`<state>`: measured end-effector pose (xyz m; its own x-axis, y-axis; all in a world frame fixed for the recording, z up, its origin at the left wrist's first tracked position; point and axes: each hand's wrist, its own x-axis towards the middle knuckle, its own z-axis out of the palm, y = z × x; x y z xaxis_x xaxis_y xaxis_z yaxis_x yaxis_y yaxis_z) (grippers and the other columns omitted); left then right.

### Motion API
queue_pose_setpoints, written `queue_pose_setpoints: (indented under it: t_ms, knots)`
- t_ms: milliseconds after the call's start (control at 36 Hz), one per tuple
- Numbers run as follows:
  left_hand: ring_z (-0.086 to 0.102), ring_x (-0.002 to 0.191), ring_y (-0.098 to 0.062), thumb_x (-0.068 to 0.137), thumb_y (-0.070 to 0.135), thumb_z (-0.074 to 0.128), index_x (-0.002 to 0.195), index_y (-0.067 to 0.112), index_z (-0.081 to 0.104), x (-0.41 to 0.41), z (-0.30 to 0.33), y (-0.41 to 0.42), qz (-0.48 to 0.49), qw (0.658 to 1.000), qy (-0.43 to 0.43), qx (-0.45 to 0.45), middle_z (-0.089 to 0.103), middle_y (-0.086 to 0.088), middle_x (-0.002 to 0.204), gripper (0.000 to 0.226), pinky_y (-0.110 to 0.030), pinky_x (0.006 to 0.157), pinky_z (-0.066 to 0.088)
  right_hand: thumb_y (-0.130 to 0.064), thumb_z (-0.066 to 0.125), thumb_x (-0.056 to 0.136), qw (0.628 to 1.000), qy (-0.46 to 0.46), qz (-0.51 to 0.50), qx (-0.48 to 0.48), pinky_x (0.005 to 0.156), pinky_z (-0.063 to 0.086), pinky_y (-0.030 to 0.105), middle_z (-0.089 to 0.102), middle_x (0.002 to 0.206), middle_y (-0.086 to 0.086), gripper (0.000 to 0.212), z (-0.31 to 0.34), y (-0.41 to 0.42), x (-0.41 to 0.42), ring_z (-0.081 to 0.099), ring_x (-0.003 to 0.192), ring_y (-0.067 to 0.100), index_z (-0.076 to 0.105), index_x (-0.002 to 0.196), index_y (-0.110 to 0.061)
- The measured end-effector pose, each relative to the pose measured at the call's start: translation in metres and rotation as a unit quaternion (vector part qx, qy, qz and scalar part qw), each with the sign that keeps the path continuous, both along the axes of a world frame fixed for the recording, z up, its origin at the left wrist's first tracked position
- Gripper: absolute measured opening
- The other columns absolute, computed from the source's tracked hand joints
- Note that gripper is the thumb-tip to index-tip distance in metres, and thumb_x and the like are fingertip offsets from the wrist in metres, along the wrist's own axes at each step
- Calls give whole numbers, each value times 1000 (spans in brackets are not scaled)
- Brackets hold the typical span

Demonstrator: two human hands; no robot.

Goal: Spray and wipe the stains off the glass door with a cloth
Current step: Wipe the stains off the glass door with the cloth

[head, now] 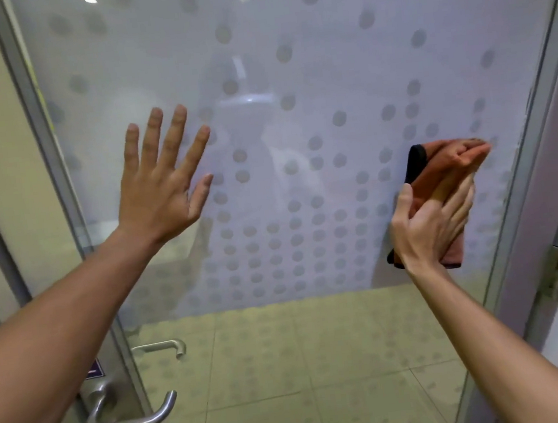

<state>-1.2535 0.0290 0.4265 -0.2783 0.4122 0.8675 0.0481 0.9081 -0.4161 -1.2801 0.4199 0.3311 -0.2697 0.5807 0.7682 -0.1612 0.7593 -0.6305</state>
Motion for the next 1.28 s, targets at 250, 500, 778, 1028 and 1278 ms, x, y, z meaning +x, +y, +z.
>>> queue_pose_setpoints:
  t_ms: [250,500,778,1028,1278]
  knots:
    - [6,157,-37,104,55,33,164,23,10,5,-20,-26,19,999,-1,26,7,-14,171,71,-60,125,9,-53,44,100,999,15,-14,30,122,21,53,13,169,17,84,36,-39,4,20,153,37,10,161,-5]
    - [6,157,-40,103,60,30,164,22,9,10,-30,-47,25,999,-9,42,7,-16,170,75,-60,125,9,-58,42,100,994,39,-36,97,119,25,52,21,167,20,86,72,-89,8,28,150,40,20,159,-1]
    - [7,155,-48,101,62,31,164,18,8,8,-31,-45,24,997,-4,67,7,-22,168,80,-58,126,6,-56,43,97,952,68,-4,300,120,23,54,26,165,20,78,84,-154,17,27,150,44,31,159,-9]
    - [7,155,-47,102,62,31,164,19,8,6,-31,-46,19,998,11,59,8,-23,168,79,-57,126,4,-51,50,99,886,109,87,442,121,23,59,26,166,16,70,18,-195,18,25,152,44,34,158,-15]
    - [9,154,-48,102,60,33,164,19,9,6,-32,-47,20,998,16,57,10,-23,168,78,-59,126,7,-39,55,100,820,113,151,540,123,19,59,26,168,10,66,-73,-198,15,24,152,43,33,159,-20]
